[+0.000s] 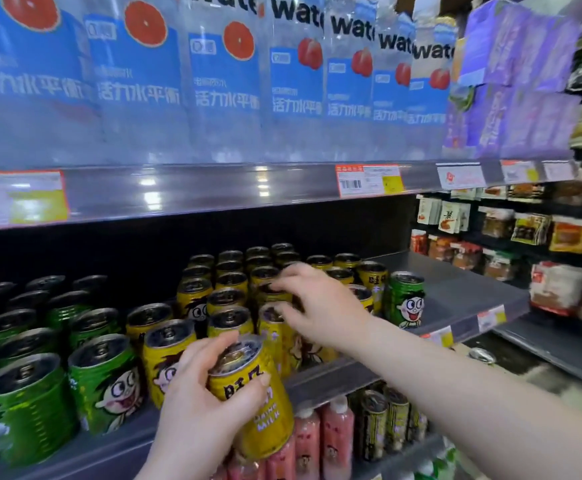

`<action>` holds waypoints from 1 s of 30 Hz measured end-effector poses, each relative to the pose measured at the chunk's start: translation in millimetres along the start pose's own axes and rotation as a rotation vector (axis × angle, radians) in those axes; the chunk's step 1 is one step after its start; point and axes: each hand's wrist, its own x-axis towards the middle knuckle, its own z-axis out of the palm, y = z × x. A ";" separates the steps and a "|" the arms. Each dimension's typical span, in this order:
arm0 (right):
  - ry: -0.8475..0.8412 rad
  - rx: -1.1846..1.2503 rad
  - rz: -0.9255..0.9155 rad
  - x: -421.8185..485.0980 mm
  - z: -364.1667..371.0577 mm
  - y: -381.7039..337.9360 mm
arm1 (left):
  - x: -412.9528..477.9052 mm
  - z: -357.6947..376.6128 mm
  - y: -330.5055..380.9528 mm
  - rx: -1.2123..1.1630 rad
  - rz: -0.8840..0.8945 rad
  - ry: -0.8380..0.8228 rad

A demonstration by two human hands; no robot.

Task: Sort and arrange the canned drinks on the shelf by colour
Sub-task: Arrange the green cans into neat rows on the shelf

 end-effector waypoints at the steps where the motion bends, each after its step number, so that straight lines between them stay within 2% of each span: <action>1: 0.032 0.001 0.054 -2.7 -9.6 19.5 | 2.8 7.9 4.0 -0.009 0.005 -0.009; 5: 0.065 -0.038 0.321 -19.4 -37.7 112.7 | 15.4 51.0 17.2 -0.027 0.047 -0.047; 8: -0.025 0.097 0.506 -36.2 -44.6 170.8 | 27.3 97.4 29.4 -0.006 0.081 -0.064; 10: -0.106 0.192 0.554 -45.8 -40.0 201.4 | 35.2 133.3 39.3 0.020 0.088 -0.072; 13: -0.166 0.291 0.518 -54.8 -25.7 231.3 | 46.6 187.2 52.4 0.058 0.096 -0.094; 19: -0.152 0.397 0.385 -54.2 -18.1 259.3 | 73.4 262.4 59.9 0.163 0.041 -0.063; 24: -0.206 0.491 0.300 -39.6 -14.0 269.7 | 90.3 279.6 57.3 0.239 0.000 0.066; 30: -0.192 0.589 0.277 -34.1 -7.1 292.2 | 94.7 284.0 54.0 0.299 -0.041 0.115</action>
